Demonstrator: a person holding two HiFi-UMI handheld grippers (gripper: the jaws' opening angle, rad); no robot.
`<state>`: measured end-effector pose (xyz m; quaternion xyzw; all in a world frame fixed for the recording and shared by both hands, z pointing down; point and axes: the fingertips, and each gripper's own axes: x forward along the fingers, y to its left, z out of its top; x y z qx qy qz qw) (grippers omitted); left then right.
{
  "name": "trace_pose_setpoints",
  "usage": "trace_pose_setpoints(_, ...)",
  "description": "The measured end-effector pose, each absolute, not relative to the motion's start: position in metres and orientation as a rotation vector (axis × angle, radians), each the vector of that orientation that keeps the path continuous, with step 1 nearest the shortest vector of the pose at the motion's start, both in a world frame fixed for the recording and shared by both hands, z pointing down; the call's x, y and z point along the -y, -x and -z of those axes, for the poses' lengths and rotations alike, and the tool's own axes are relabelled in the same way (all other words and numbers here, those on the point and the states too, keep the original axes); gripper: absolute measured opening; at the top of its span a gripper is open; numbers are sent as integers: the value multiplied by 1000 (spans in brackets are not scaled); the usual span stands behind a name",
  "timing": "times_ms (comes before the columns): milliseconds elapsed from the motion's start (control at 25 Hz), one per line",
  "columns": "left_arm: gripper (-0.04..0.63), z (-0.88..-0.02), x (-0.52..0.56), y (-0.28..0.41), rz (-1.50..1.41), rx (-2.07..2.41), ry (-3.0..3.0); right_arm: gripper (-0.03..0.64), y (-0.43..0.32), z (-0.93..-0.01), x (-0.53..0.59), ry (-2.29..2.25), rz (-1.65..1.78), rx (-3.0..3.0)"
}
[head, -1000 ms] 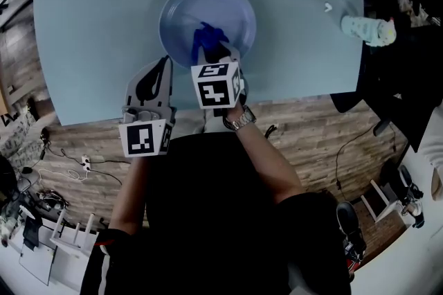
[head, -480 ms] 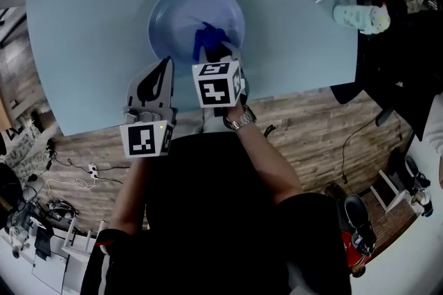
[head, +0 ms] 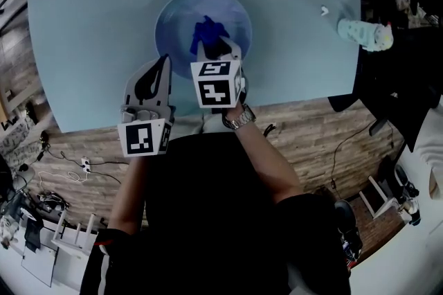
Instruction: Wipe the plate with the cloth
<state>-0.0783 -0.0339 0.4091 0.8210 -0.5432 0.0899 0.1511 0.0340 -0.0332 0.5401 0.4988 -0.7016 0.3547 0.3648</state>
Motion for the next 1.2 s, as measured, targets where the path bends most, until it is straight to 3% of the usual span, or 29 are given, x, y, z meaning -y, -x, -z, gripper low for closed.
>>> trace_pose_setpoints(600,1,-415,59,123,-222,1651,-2277,120,24,-524,89,-1227,-889,1918)
trace_pose_setpoints(1200,0,-418,40,135,-247,1650,-2280,120,55,-531,57,-1106,-963,1966)
